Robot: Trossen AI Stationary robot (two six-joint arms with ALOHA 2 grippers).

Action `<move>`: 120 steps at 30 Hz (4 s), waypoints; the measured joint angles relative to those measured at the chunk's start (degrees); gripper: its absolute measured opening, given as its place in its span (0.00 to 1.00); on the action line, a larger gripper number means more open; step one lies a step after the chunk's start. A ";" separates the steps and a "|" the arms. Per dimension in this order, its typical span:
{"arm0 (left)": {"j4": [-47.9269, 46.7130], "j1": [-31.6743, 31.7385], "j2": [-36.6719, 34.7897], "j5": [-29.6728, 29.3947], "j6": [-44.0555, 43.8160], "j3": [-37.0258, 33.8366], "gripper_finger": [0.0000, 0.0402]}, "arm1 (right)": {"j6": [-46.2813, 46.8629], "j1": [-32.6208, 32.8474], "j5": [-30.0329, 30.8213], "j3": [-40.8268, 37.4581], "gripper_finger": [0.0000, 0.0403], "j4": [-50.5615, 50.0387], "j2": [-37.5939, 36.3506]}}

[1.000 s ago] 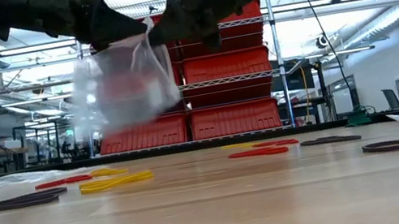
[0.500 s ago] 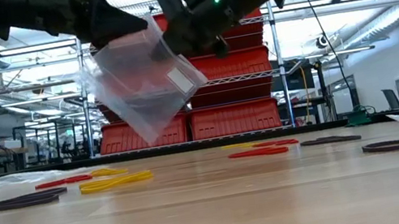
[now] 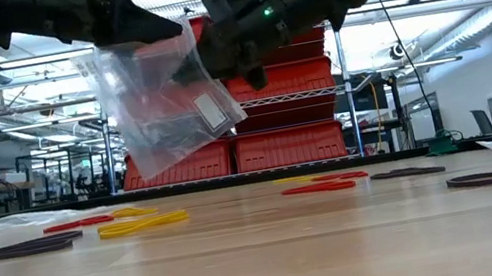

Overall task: Sort rubber bands
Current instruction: Open the top zip bag

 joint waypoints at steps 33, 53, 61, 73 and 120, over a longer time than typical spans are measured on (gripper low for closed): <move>2.30 -0.90 0.00 -0.41 -0.44 0.00 0.00 | -0.64 1.98 2.48 0.15 0.29 6.84 2.32; 2.67 -1.11 -0.02 -0.40 -0.40 0.00 0.00 | 1.01 2.00 -0.20 0.15 0.41 11.87 2.10; 3.25 -1.11 -0.02 -0.40 -0.44 0.00 0.00 | 0.02 1.99 -0.54 0.15 0.24 13.88 2.53; 6.00 -1.98 0.55 -0.40 -0.46 0.00 0.00 | -0.09 1.99 -0.55 0.15 0.00 16.08 4.31; 12.92 -5.25 6.01 -2.89 -0.39 0.07 0.00 | -0.32 1.64 -5.98 0.15 0.50 -14.11 -7.56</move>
